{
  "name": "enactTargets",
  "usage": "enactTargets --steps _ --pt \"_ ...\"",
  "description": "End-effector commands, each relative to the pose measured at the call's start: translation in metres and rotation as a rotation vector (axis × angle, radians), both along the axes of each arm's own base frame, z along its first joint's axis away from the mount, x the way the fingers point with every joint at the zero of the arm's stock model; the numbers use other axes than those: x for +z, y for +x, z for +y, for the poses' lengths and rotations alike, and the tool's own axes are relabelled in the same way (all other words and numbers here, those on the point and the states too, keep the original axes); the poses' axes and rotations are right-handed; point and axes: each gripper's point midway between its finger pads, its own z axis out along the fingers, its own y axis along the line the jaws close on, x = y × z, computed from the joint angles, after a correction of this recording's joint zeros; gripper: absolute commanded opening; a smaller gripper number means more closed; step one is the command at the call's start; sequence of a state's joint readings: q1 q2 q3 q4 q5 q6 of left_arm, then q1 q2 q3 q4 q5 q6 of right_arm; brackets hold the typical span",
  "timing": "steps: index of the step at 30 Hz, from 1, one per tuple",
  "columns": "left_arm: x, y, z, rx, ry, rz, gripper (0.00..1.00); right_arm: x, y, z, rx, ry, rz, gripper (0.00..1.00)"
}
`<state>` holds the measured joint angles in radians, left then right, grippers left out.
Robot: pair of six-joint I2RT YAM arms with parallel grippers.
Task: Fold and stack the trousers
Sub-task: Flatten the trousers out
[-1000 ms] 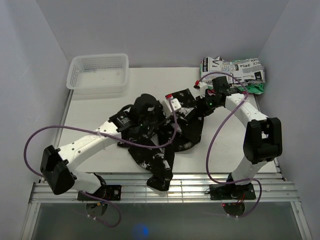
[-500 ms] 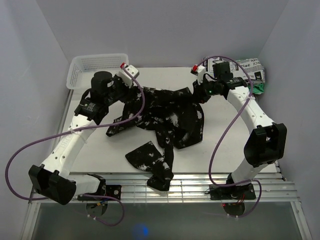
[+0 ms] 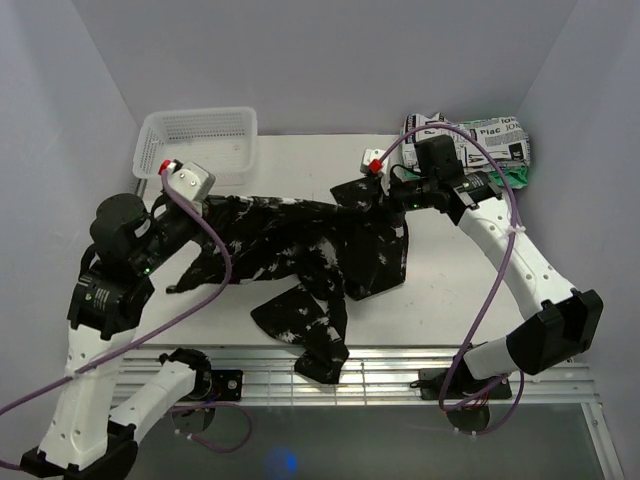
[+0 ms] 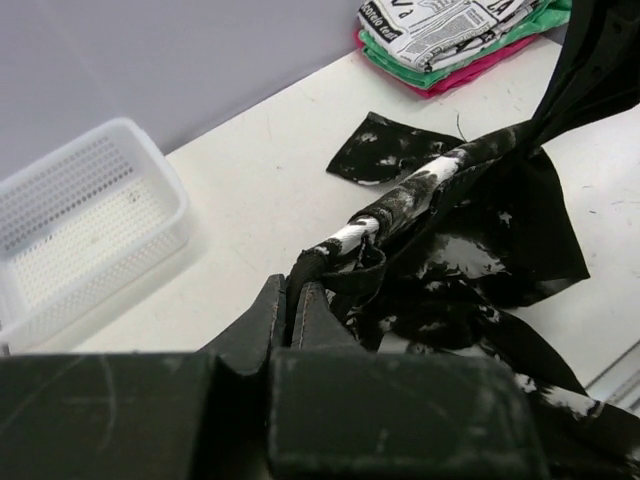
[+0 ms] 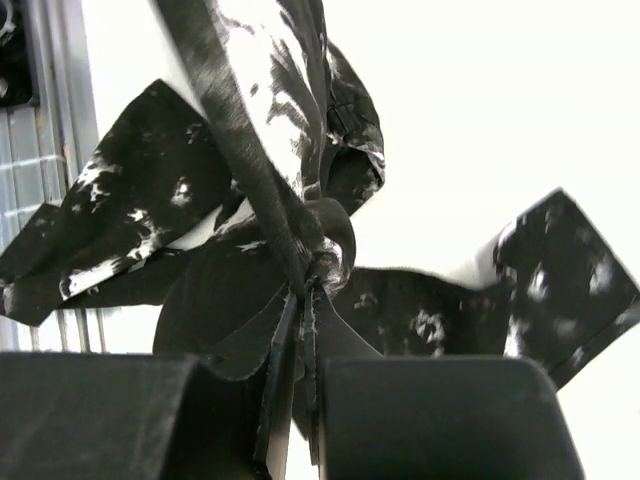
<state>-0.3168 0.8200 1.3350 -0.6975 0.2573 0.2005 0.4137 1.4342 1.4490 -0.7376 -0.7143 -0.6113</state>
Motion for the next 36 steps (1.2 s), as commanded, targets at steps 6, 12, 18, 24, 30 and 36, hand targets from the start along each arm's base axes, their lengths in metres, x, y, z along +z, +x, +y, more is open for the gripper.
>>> enactTargets --steps 6,12,18,24,30,36 --pt "0.038 -0.013 0.091 0.457 -0.066 -0.062 0.00 -0.044 0.028 0.025 0.008 -0.237 -0.038 0.08" --pt "-0.026 0.044 0.126 0.683 0.106 0.013 0.00 -0.086 0.099 0.107 0.010 -0.297 0.043 0.08" --pt "-0.067 0.094 0.160 0.718 0.146 0.066 0.00 -0.111 0.127 0.132 -0.064 -0.321 0.010 0.08" --pt "-0.123 0.142 0.229 0.715 -0.001 0.295 0.00 -0.094 0.161 0.055 -0.251 -0.251 0.070 0.37" --pt "-0.205 0.179 0.267 0.704 -0.018 0.469 0.00 -0.094 0.188 -0.051 -0.400 -0.344 0.048 0.70" --pt "-0.241 0.199 0.285 0.694 0.025 0.529 0.00 -0.113 0.180 -0.120 -0.325 -0.417 -0.042 0.71"
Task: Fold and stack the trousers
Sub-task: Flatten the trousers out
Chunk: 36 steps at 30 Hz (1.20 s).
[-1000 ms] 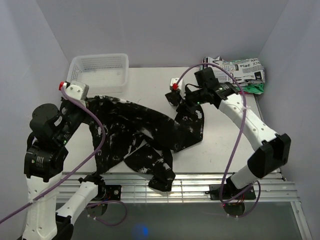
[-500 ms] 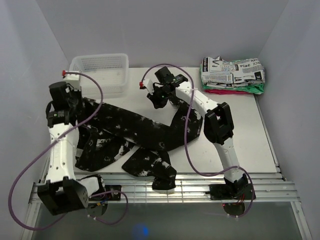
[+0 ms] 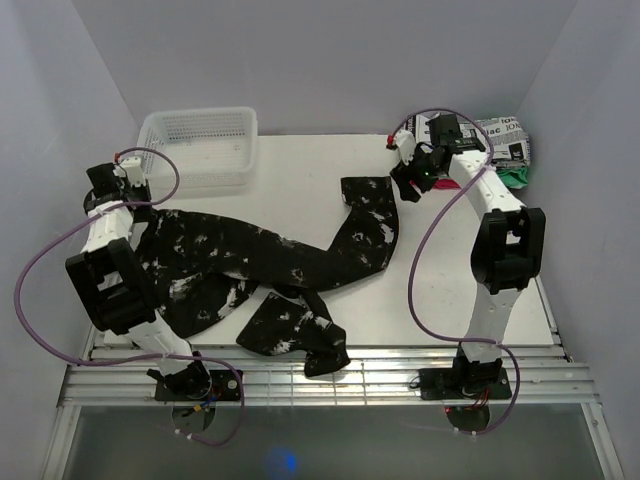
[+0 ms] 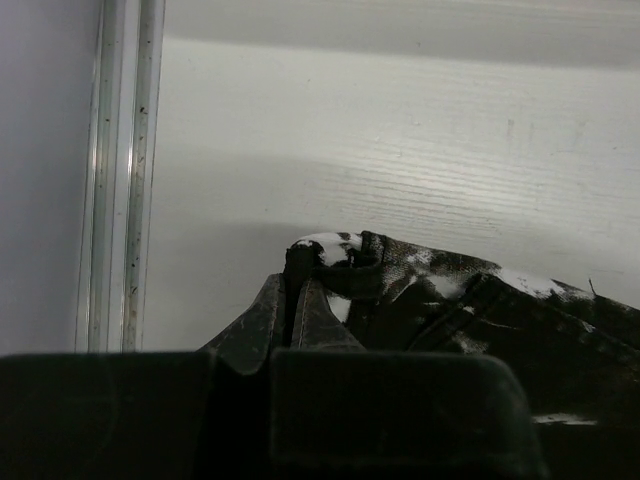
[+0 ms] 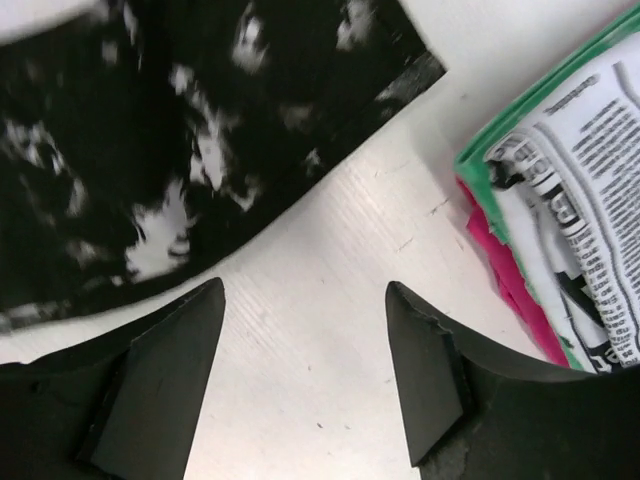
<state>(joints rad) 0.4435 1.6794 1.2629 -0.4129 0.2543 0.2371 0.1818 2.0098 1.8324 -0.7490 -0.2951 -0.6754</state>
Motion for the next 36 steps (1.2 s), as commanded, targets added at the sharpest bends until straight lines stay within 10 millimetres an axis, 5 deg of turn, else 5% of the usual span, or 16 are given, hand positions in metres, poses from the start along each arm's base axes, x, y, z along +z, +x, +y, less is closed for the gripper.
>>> enactTargets --steps 1,3,11,20,32,36 --pt "0.023 0.024 0.015 -0.044 0.060 -0.079 0.00 0.006 -0.016 -0.010 0.246 -0.055 -0.119 0.72" --pt "0.018 0.025 0.024 -0.038 0.068 -0.061 0.00 0.000 -0.024 -0.034 0.317 -0.072 -0.198 0.73" --pt "-0.005 0.022 0.042 -0.013 0.032 0.005 0.00 -0.022 -0.022 -0.038 0.843 -0.198 -0.670 0.72" --pt "-0.009 0.027 0.053 0.006 0.044 0.015 0.00 -0.049 -0.006 -0.006 1.077 -0.258 -1.015 0.75" --pt "-0.021 0.034 0.064 0.028 0.041 0.032 0.00 -0.114 0.015 0.030 1.295 -0.357 -1.143 0.72" --pt "-0.022 0.032 0.065 0.027 0.046 0.026 0.00 -0.133 0.014 0.038 1.346 -0.361 -1.107 0.56"
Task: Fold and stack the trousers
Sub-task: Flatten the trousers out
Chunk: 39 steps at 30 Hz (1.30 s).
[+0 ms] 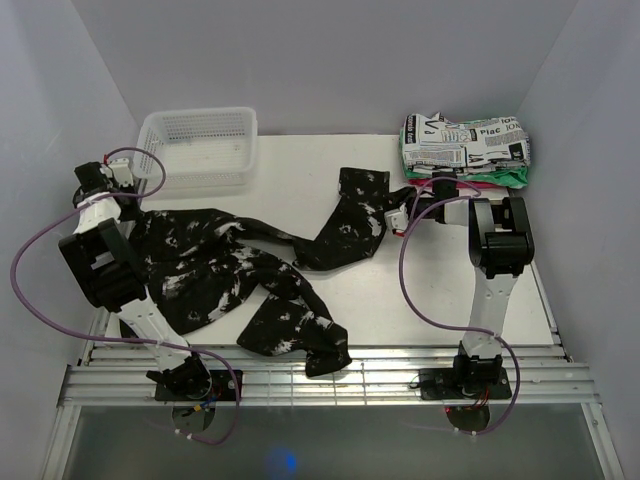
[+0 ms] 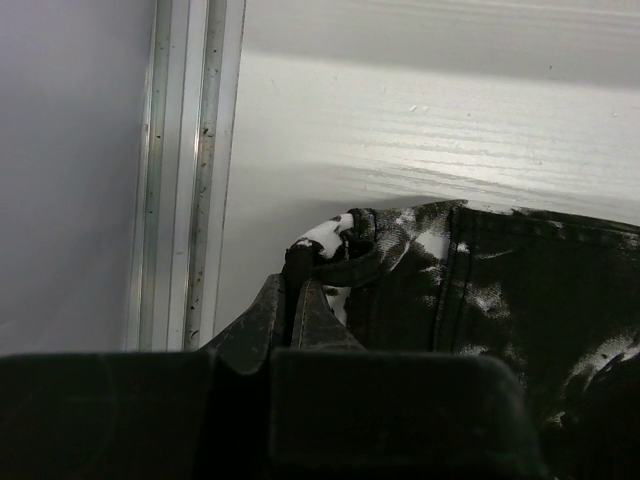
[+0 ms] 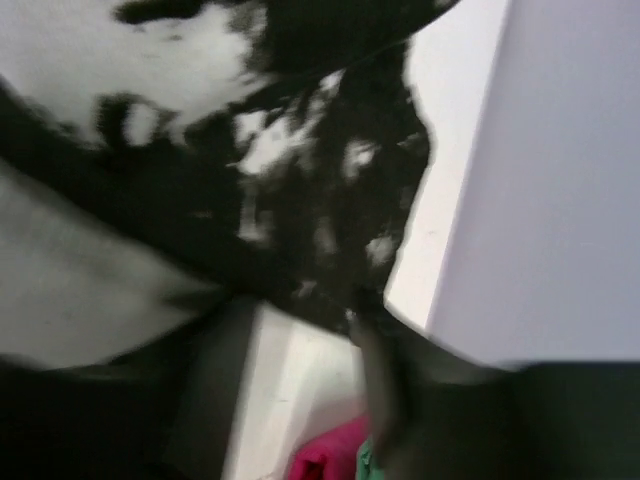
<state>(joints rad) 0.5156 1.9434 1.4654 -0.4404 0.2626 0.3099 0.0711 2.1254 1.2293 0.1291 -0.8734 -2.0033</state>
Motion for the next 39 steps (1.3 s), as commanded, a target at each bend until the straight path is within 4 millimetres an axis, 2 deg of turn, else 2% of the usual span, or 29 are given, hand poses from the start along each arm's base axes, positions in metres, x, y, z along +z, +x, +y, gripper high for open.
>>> enactTargets --steps 1,2,3,4,5,8,9,10,11,13,14,17,18,20,21,23,24,25,26,27,28,29,30,31,34,36,37,39 --pt "0.021 0.005 0.011 0.009 0.043 -0.055 0.00 -0.034 -0.012 0.007 0.205 -0.211 -0.219 0.41" --pt "0.020 0.005 0.011 0.008 0.041 -0.055 0.00 -0.034 -0.014 0.007 0.204 -0.217 -0.214 0.30" --pt "0.022 0.005 0.010 0.007 0.040 -0.060 0.00 -0.025 -0.015 0.005 0.193 -0.219 -0.218 0.08" --pt "0.020 0.004 0.009 0.006 0.036 -0.059 0.00 -0.027 -0.022 0.002 0.181 -0.221 -0.192 0.08" --pt "0.023 0.005 0.009 0.003 0.038 -0.069 0.00 -0.008 -0.022 -0.002 0.160 -0.217 -0.213 0.08" --pt "0.027 0.005 0.006 -0.005 0.042 -0.089 0.00 0.005 -0.042 -0.018 0.103 -0.195 -0.116 0.08" --pt "0.029 0.004 0.006 -0.005 0.041 -0.093 0.00 0.032 -0.043 -0.023 0.075 -0.186 -0.143 0.08" --pt "0.035 0.004 0.005 -0.007 0.047 -0.105 0.00 0.042 -0.047 -0.027 0.052 -0.176 -0.131 0.08" --pt "0.035 0.003 0.005 -0.011 0.048 -0.111 0.00 0.063 -0.055 -0.036 0.007 -0.154 -0.106 0.08" --pt "0.042 0.003 0.004 -0.016 0.058 -0.128 0.00 0.080 -0.068 -0.040 -0.009 -0.157 -0.066 0.08" --pt "0.042 0.002 0.002 -0.021 0.053 -0.130 0.00 0.095 -0.078 -0.057 -0.067 -0.155 -0.015 0.08" --pt "0.054 0.001 -0.002 -0.031 0.049 -0.161 0.00 0.105 -0.098 -0.076 -0.133 -0.211 0.050 0.08" --pt "0.052 -0.002 -0.006 -0.038 0.038 -0.162 0.00 0.116 -0.111 -0.080 -0.172 -0.205 0.091 0.08" --pt "0.056 -0.006 -0.010 -0.047 0.040 -0.176 0.00 0.117 -0.123 -0.101 -0.266 -0.278 0.142 0.08" --pt "0.057 -0.013 -0.016 -0.056 0.040 -0.182 0.00 0.127 -0.129 -0.109 -0.325 -0.274 0.173 0.08" --pt "0.070 -0.019 -0.018 -0.082 0.083 -0.221 0.00 0.124 -0.152 -0.137 -0.434 -0.332 0.279 0.08" --pt "0.062 -0.026 -0.024 -0.093 0.078 -0.209 0.00 0.122 -0.161 -0.152 -0.470 -0.377 0.312 0.08" --pt "0.063 -0.029 -0.026 -0.104 0.088 -0.217 0.00 0.124 -0.179 -0.159 -0.484 -0.389 0.387 0.08" --pt "0.066 -0.031 -0.025 -0.115 0.107 -0.227 0.00 0.127 -0.190 -0.178 -0.533 -0.385 0.434 0.08" --pt "0.073 -0.034 -0.027 -0.117 0.120 -0.242 0.00 0.130 -0.200 -0.187 -0.547 -0.393 0.470 0.08" --pt "0.071 -0.038 -0.028 -0.120 0.119 -0.241 0.00 0.135 -0.216 -0.201 -0.592 -0.384 0.535 0.08" --pt "0.073 -0.039 -0.029 -0.122 0.122 -0.247 0.00 0.138 -0.222 -0.208 -0.615 -0.378 0.558 0.08" --pt "0.080 -0.041 -0.029 -0.120 0.127 -0.261 0.00 0.143 -0.226 -0.213 -0.629 -0.364 0.568 0.08" --pt "0.081 -0.044 -0.027 -0.112 0.128 -0.274 0.00 0.154 -0.227 -0.226 -0.675 -0.344 0.561 0.08" --pt "0.086 -0.048 -0.025 -0.107 0.160 -0.307 0.00 0.152 -0.232 -0.241 -0.736 -0.363 0.613 0.08" --pt "0.084 -0.047 -0.025 -0.116 0.165 -0.307 0.00 0.135 -0.234 -0.249 -0.733 -0.407 0.670 0.08" --pt "0.075 -0.045 -0.022 -0.109 0.158 -0.291 0.00 0.120 -0.233 -0.248 -0.706 -0.420 0.720 0.08" --pt "0.074 -0.039 -0.016 -0.090 0.155 -0.287 0.00 0.098 -0.232 -0.249 -0.695 -0.467 0.809 0.08"
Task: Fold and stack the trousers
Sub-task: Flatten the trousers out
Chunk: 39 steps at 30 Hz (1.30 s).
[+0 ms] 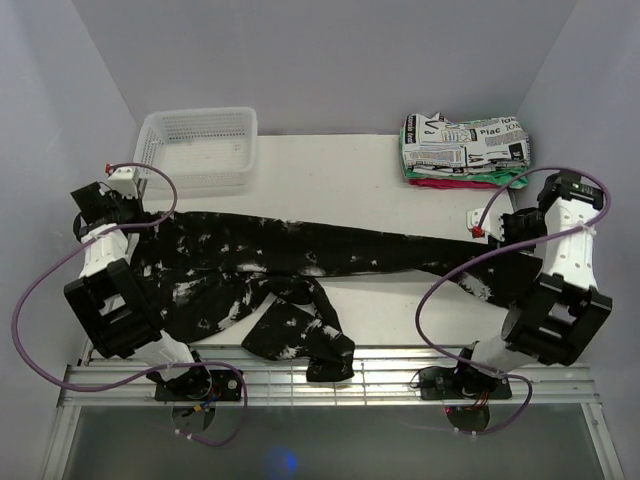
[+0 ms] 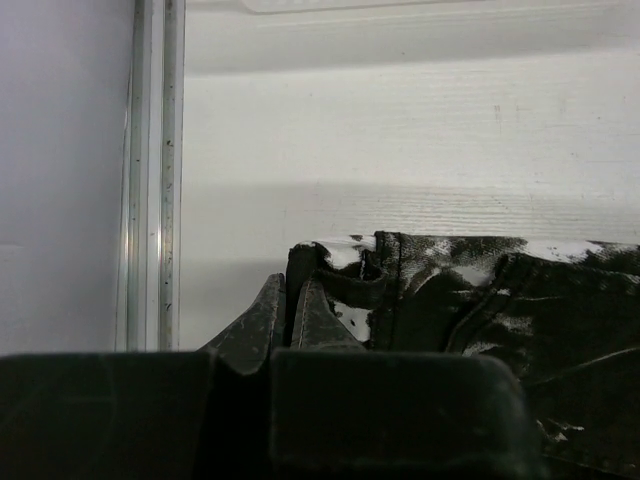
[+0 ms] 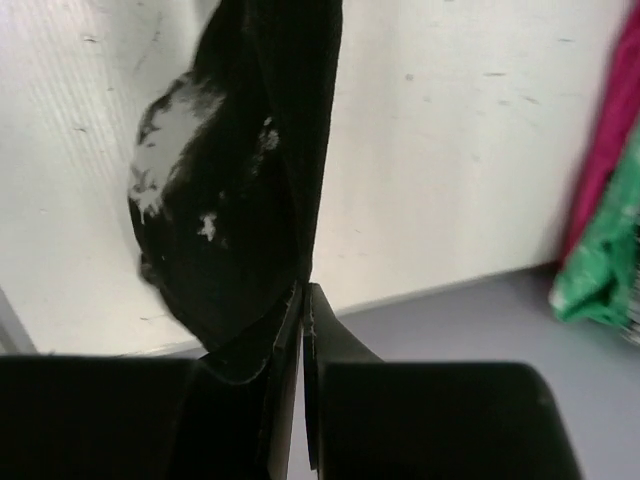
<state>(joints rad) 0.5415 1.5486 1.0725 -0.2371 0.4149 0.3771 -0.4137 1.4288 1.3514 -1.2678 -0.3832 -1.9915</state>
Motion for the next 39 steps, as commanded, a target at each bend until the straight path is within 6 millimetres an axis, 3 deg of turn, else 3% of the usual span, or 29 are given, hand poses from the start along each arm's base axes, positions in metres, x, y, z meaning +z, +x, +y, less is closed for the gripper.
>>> enactTargets --steps 1,2,3,4,5,6,7,8,10,12,14,15,16,17,18,20,21,22,23,24,25,26,27,28,29,30,32,34,39 --pt "0.019 0.014 0.029 0.055 0.075 -0.070 0.00 -0.042 -0.004 -0.009 -0.007 -0.059 0.225 0.08" --pt "0.013 0.017 0.031 0.059 0.065 -0.063 0.00 -0.063 0.004 -0.010 -0.072 -0.024 0.306 0.08" --pt "0.013 0.021 0.033 0.065 0.063 -0.071 0.00 -0.059 0.034 -0.013 -0.106 -0.017 0.246 0.08" --pt "0.014 0.026 0.035 0.075 0.053 -0.089 0.00 -0.078 0.052 -0.009 -0.126 0.005 0.280 0.08" --pt "0.005 0.029 0.036 0.080 0.034 -0.074 0.00 -0.080 0.070 -0.009 -0.154 0.018 0.267 0.08" --pt "0.010 0.036 0.041 0.087 0.033 -0.086 0.00 -0.067 0.099 -0.010 -0.218 0.027 0.209 0.08" --pt "0.009 0.041 0.044 0.100 0.025 -0.085 0.00 -0.083 0.122 -0.006 -0.221 0.028 0.205 0.08" --pt "-0.004 0.046 0.049 0.121 0.002 -0.061 0.00 -0.082 0.138 -0.004 -0.232 0.028 0.183 0.08" --pt "0.000 0.059 0.062 0.142 0.019 -0.077 0.00 -0.083 0.176 0.002 -0.232 0.005 0.120 0.08" --pt "-0.020 0.068 0.067 0.155 -0.007 -0.041 0.00 -0.088 0.195 0.003 -0.234 -0.051 0.081 0.08" --pt "-0.020 0.079 0.076 0.173 -0.011 -0.031 0.00 -0.096 0.215 0.013 -0.227 -0.086 0.034 0.10" --pt "-0.023 0.083 0.078 0.179 -0.023 -0.019 0.05 -0.096 0.219 0.010 -0.251 -0.118 0.020 0.34" --pt "-0.024 0.088 0.082 0.185 -0.028 -0.004 0.13 -0.093 0.224 0.015 -0.279 -0.111 0.008 0.48" --pt "-0.021 0.089 0.084 0.193 -0.028 -0.005 0.24 -0.089 0.222 0.016 -0.292 -0.104 0.014 0.78" --pt "-0.015 0.090 0.085 0.200 -0.025 -0.015 0.30 -0.083 0.221 0.018 -0.309 -0.090 0.012 0.92" --pt "0.011 0.089 0.079 0.166 -0.006 -0.059 0.40 -0.056 0.207 0.022 -0.368 -0.032 0.013 0.91" --pt "0.022 0.087 0.075 0.144 0.005 -0.076 0.55 -0.045 0.201 0.034 -0.364 0.041 0.022 0.90" --pt "0.045 0.081 0.069 0.116 0.035 -0.104 0.68 -0.019 0.190 0.040 -0.372 0.092 0.009 0.90" --pt "0.050 0.076 0.062 0.090 0.030 -0.105 0.79 -0.008 0.177 0.051 -0.377 0.151 0.043 0.90" --pt "0.056 0.072 0.057 0.064 0.034 -0.103 0.97 -0.004 0.146 0.074 -0.353 0.236 0.160 0.91" --pt "0.053 0.062 0.049 0.025 0.040 -0.064 0.98 0.011 0.128 0.092 -0.331 0.272 0.186 0.91" --pt "0.064 0.055 0.042 0.002 0.049 -0.069 0.98 0.016 0.111 0.107 -0.324 0.317 0.240 0.91" --pt "0.062 0.048 0.029 -0.056 0.027 -0.061 0.98 0.010 0.086 0.130 -0.359 0.408 0.355 0.93" --pt "0.056 0.037 0.015 -0.140 0.042 -0.031 0.98 0.023 0.067 0.151 -0.327 0.452 0.368 0.94" --pt "0.070 0.026 0.001 -0.189 0.049 -0.060 0.98 0.023 0.050 0.167 -0.302 0.488 0.408 0.94" --pt "0.054 0.014 -0.019 -0.254 0.012 -0.038 0.98 0.018 0.017 0.200 -0.224 0.522 0.485 0.94" --pt "0.053 0.001 -0.035 -0.287 0.003 -0.030 0.98 0.015 -0.009 0.228 -0.178 0.552 0.561 0.96" --pt "0.040 -0.012 -0.054 -0.329 -0.048 0.011 0.98 0.011 -0.042 0.264 -0.127 0.592 0.687 0.98" --pt "0.017 -0.032 -0.075 -0.346 -0.094 0.063 0.98 -0.005 -0.092 0.321 -0.046 0.555 0.905 0.97"
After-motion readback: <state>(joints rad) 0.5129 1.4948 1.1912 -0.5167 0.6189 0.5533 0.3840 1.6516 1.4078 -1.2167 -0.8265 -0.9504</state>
